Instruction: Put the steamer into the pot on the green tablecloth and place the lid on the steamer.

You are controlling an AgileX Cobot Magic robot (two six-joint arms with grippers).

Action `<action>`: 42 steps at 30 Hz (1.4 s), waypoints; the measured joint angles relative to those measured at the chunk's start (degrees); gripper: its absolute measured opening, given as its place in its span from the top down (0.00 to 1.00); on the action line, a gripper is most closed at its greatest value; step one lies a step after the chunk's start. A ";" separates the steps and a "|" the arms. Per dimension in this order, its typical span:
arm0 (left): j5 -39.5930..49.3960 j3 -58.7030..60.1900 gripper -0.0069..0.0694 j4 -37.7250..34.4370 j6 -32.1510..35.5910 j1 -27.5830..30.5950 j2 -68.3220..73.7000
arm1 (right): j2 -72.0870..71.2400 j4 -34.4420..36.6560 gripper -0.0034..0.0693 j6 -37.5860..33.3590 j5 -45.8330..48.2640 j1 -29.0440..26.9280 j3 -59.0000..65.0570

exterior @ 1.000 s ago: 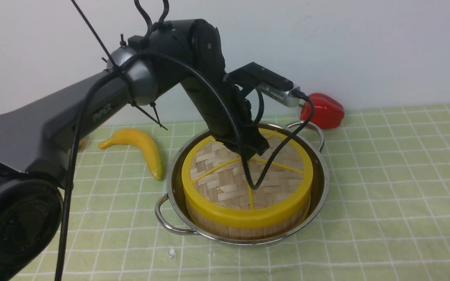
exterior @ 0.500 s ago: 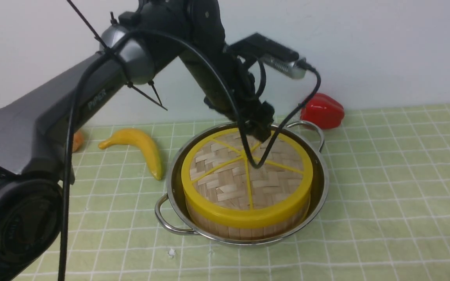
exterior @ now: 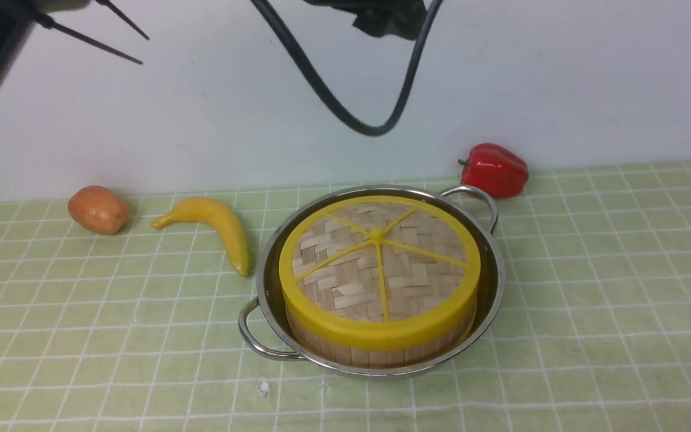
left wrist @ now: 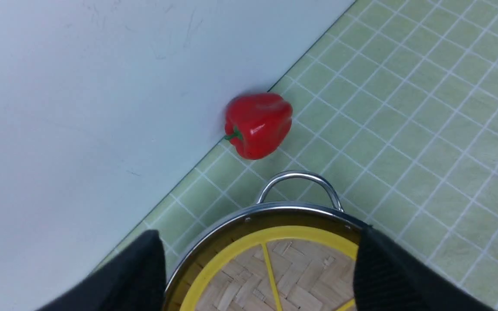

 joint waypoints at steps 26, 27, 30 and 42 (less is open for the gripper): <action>-2.97 27.15 0.73 16.24 -14.81 0.69 -37.30 | 0.00 0.00 0.62 0.00 0.00 0.00 0.00; -3.32 28.06 0.73 16.30 -14.68 0.81 -37.30 | 0.00 0.00 0.62 0.00 0.00 0.00 0.00; -11.87 45.82 0.73 16.08 -13.34 4.97 -49.39 | 0.00 0.00 0.62 0.00 0.00 0.00 0.00; -48.45 108.15 0.71 14.54 -13.34 23.38 -88.42 | 0.00 0.00 0.62 0.00 0.00 0.00 0.00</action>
